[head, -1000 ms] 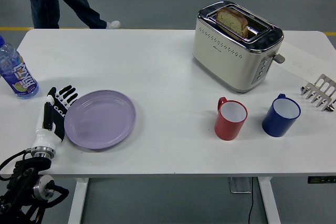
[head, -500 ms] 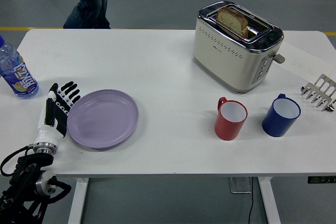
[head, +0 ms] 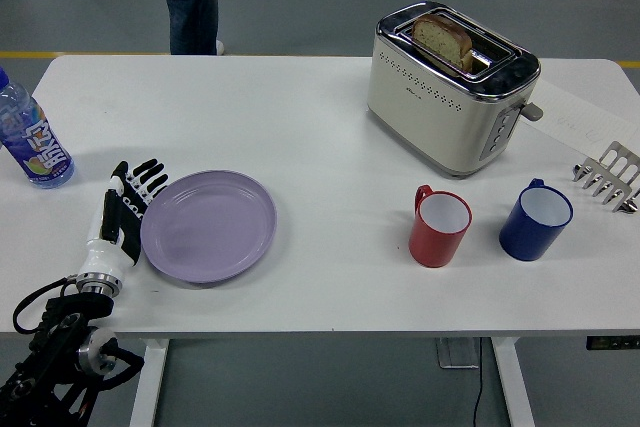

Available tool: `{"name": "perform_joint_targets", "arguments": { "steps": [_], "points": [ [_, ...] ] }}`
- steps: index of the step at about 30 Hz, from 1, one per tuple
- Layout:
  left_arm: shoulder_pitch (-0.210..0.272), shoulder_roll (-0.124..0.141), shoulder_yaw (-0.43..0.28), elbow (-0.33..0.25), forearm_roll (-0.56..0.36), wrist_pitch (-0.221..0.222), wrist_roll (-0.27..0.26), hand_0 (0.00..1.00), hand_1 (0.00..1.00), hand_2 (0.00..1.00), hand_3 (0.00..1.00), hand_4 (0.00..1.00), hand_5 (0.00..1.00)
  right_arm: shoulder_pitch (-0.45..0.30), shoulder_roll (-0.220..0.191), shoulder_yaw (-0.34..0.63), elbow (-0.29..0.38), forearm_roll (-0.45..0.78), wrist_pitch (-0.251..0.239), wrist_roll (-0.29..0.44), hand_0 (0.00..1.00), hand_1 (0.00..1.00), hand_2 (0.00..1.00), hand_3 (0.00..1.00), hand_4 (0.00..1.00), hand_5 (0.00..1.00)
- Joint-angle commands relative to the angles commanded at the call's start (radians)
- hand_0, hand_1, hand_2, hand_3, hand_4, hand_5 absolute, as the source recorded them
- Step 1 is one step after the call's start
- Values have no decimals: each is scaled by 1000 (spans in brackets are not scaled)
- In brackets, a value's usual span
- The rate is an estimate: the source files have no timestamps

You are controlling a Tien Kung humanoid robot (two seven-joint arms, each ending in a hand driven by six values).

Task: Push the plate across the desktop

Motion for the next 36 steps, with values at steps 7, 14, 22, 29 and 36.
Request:
{"name": "perform_joint_targets", "arguments": {
  "steps": [7,14,22,29,36],
  "points": [
    [-6,0,23,1,0,1,1,803,797,789,699,548,998,1,0,0,0,-2,0,0,569,476,623,633,409,594],
    [-10,0,51,0,-4,2,1,804,797,788,699,547,998,1,0,1,0,-4,-1,-1,569,477,622,632,409,593],
    [-19,0,77,-6,-9,3,1,803,796,788,700,547,998,3,0,2,1,-5,-1,-1,569,476,623,632,409,593],
    [-18,0,104,-7,-13,3,2,804,796,788,701,546,998,1,0,5,1,-11,-3,-2,569,476,623,632,409,593],
    [-14,0,134,-9,-17,3,3,804,797,788,701,546,998,-2,0,8,2,-15,-4,-3,569,476,623,632,409,592]
  ]
}}
